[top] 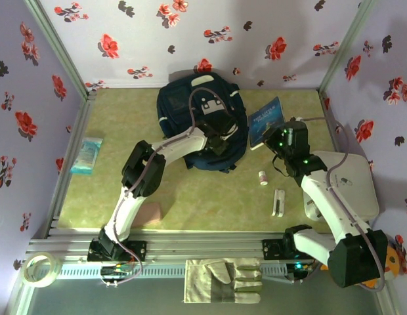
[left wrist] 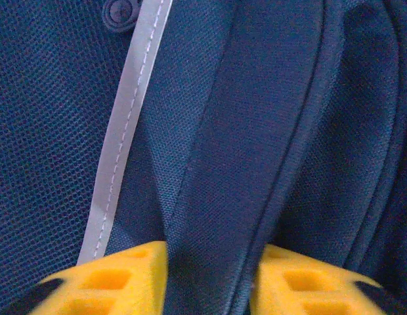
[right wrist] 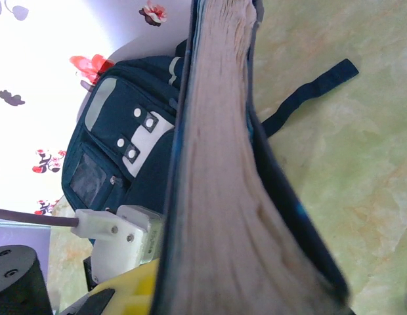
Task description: Pack books, pencil case, and school supplies into a backpack
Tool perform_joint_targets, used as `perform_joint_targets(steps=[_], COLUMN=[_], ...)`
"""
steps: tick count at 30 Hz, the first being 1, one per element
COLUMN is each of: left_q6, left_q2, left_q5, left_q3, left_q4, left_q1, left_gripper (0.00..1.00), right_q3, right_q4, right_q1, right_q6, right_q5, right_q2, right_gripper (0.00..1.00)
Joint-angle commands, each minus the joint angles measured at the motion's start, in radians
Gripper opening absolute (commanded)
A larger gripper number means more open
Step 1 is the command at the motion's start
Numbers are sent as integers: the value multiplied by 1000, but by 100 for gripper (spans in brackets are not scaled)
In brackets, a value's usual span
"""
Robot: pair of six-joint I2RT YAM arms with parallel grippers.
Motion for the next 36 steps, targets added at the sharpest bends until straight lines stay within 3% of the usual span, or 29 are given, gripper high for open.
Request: perform_joint_targets(steps=[1, 7, 12, 25, 30, 36], left_q6=[12, 4, -22, -100, -130, -143], left_q2=[-38, -99, -156, -388, -439, -439], left_q5=[-43, -37, -25, -14, 2, -5], left_q3=[4, -34, -47, -97, -72, -51], left_q4=[10, 37, 43, 120, 148, 212], left_q1=[-2, -3, -3, 29, 29, 28], left_gripper=[27, 13, 7, 0, 0, 0], right_q3=[-15, -38, -41, -102, -172, -229], right_q4=[56, 81, 77, 150, 301, 410], right_q1=[-8, -9, -9, -10, -1, 61], right_q6=[7, 24, 22, 65, 111, 164], right_q5=[36, 44, 53, -8, -112, -142], right_q2=[-36, -31, -28, -35, -39, -39], right_gripper=[12, 12, 12, 12, 12, 12])
